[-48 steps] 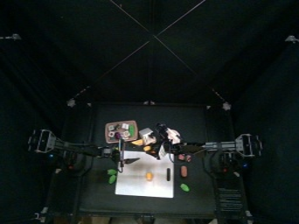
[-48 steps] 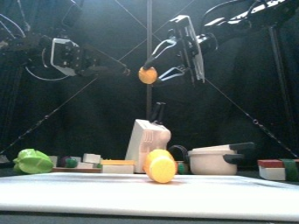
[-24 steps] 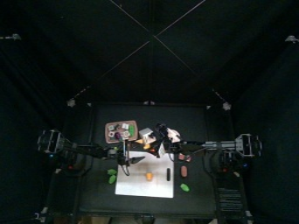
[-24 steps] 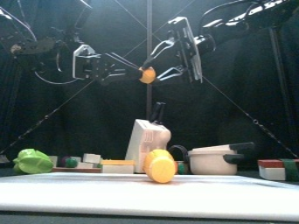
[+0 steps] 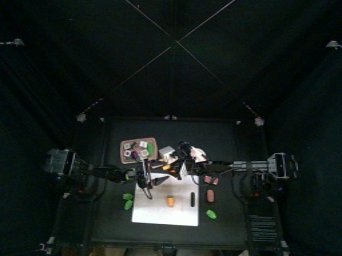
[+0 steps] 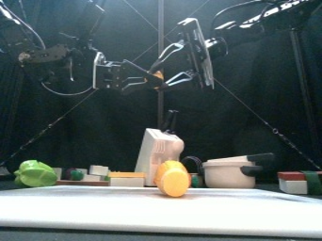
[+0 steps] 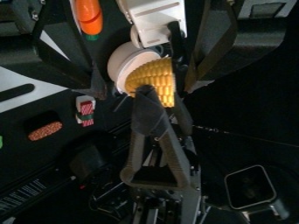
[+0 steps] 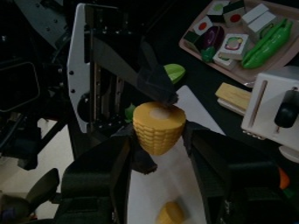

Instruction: Hand corn top to left hand

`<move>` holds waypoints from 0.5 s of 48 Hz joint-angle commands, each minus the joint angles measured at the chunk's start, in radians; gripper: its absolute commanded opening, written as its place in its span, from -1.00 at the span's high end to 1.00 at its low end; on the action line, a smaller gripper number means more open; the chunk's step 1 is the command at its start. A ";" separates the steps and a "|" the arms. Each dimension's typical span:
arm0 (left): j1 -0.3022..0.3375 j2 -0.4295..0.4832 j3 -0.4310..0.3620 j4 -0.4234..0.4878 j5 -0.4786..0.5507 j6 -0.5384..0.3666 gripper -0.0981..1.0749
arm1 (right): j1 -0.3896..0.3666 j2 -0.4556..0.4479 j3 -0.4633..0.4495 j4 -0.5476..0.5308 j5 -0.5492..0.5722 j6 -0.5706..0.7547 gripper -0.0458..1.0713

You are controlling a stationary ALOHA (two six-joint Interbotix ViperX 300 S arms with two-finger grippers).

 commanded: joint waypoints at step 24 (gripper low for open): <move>-0.003 -0.006 -0.020 0.002 -0.011 0.000 -0.58 | -0.008 -0.014 -0.026 -0.006 -0.006 0.000 -0.21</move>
